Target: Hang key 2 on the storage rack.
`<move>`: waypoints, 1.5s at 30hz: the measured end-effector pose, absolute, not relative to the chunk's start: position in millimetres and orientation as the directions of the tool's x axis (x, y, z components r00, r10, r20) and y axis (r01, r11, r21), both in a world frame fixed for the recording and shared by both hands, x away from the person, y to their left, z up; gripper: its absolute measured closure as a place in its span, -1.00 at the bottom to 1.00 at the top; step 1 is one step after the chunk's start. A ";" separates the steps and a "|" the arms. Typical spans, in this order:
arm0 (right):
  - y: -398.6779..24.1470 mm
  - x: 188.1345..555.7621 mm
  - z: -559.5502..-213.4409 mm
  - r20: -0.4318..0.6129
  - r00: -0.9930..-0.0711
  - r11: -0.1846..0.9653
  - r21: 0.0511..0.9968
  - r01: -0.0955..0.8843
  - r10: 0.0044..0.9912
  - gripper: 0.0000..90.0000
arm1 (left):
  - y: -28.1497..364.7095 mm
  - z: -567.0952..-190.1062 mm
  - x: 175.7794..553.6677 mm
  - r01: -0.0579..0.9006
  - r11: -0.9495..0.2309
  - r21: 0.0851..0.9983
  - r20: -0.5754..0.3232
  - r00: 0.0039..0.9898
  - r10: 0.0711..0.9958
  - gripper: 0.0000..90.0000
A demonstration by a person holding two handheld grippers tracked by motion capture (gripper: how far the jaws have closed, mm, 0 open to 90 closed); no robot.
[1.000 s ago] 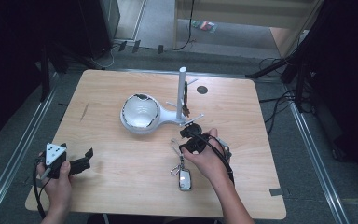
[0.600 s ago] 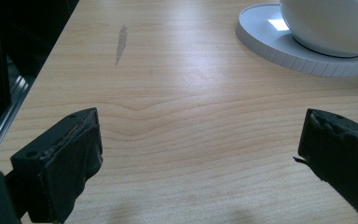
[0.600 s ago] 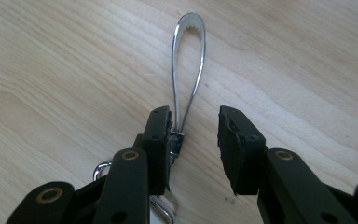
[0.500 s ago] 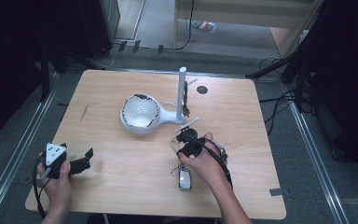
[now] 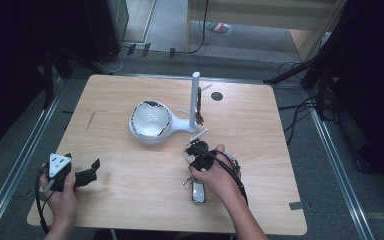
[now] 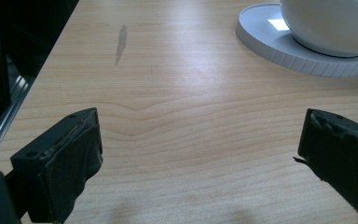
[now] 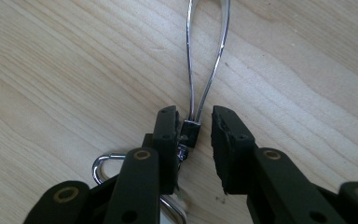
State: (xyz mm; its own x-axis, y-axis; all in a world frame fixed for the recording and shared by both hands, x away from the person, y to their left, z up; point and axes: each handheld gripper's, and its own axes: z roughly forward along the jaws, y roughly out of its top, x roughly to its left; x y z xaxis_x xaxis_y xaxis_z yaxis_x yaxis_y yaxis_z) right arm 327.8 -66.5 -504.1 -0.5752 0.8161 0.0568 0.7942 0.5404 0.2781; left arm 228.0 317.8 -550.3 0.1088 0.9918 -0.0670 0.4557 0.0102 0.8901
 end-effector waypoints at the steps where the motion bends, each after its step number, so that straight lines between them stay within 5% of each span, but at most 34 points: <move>1: -66.3 327.6 -505.1 0.056 -0.576 0.542 0.277 0.793 0.815 0.66 | 317.7 -550.3 228.0 0.456 0.010 0.890 -0.067 0.109 0.992 -1.00; 7: -65.7 326.2 -506.8 0.064 -0.572 0.534 0.288 0.795 0.817 0.84 | 317.7 -550.2 227.9 0.457 0.010 0.890 -0.066 0.109 0.992 -1.00; 45: -76.1 313.5 -475.5 0.062 -0.534 0.398 0.595 0.698 0.843 0.85 | 317.6 -550.2 227.9 0.456 0.009 0.890 -0.066 0.109 0.992 -1.00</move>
